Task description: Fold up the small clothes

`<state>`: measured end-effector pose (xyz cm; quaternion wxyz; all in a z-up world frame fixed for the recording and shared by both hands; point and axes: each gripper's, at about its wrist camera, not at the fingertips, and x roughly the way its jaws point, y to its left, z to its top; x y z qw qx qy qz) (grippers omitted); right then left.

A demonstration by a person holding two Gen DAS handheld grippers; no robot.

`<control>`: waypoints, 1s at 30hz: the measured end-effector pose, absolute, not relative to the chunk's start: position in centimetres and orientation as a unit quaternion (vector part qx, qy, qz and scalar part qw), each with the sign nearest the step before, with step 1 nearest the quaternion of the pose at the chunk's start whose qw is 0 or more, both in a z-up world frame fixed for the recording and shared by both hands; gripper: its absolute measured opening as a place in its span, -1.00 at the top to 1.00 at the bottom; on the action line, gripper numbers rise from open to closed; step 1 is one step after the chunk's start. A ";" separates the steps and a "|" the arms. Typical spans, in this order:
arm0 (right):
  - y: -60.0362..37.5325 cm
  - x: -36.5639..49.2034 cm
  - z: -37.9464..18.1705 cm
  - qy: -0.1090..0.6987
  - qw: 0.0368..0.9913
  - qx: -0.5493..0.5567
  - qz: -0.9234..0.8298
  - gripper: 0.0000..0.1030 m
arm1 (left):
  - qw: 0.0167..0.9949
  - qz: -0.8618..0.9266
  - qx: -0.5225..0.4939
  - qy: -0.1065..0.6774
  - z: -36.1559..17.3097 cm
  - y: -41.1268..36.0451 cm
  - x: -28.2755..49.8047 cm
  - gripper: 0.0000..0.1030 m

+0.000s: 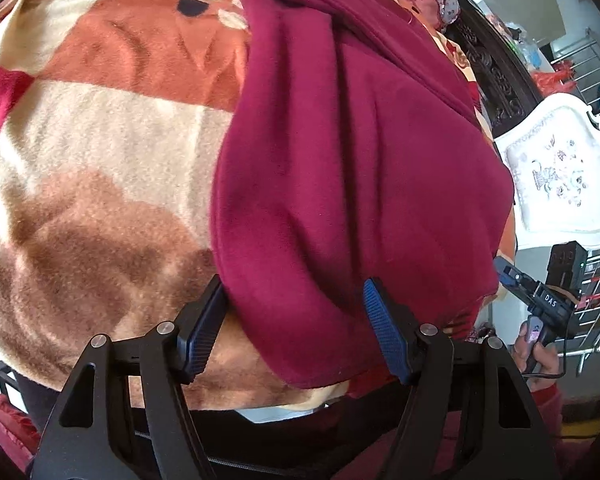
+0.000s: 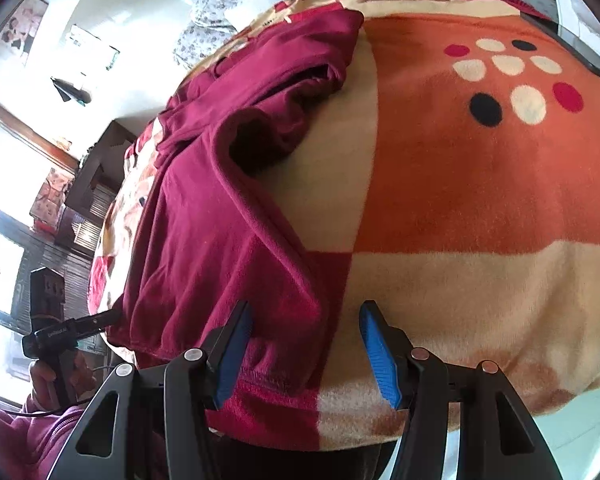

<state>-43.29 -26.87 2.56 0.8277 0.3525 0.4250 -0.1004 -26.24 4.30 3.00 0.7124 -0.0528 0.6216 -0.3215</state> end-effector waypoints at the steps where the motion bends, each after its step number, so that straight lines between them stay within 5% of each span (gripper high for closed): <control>1: -27.1 -43.3 2.5 0.423 0.828 0.354 -0.099 -0.04 | 0.711 -0.323 -0.052 0.622 3.0 4.1 -26.2 -0.46; 7: -26.2 -42.4 2.0 0.438 0.831 0.336 -0.079 -0.03 | 0.702 -0.339 -0.058 0.623 2.8 3.9 -26.1 -0.64; 9: -25.9 -42.4 2.0 0.432 0.833 0.335 -0.079 0.13 | 0.700 -0.340 -0.069 0.625 2.8 4.1 -25.8 -0.64; 11: -25.8 -42.6 2.0 0.423 0.836 0.340 -0.077 0.39 | 0.701 -0.339 -0.071 0.624 2.9 4.4 -25.7 -0.31; 13: -25.5 -42.7 2.2 0.418 0.838 0.343 -0.074 0.54 | 0.693 -0.341 -0.075 0.631 2.6 4.8 -25.6 0.55; 17: -25.1 -42.9 2.9 0.412 0.837 0.355 -0.063 0.80 | 0.691 -0.346 -0.074 0.630 2.6 5.0 -25.6 0.76; 25: -20.9 -45.2 6.3 0.412 0.831 0.373 0.014 0.83 | 0.730 -0.381 -0.035 0.566 8.6 8.2 -26.7 0.84; 30: -18.9 -45.0 2.8 0.445 0.803 0.395 0.023 0.83 | 0.721 -0.346 -0.024 0.599 5.6 9.4 -26.3 0.84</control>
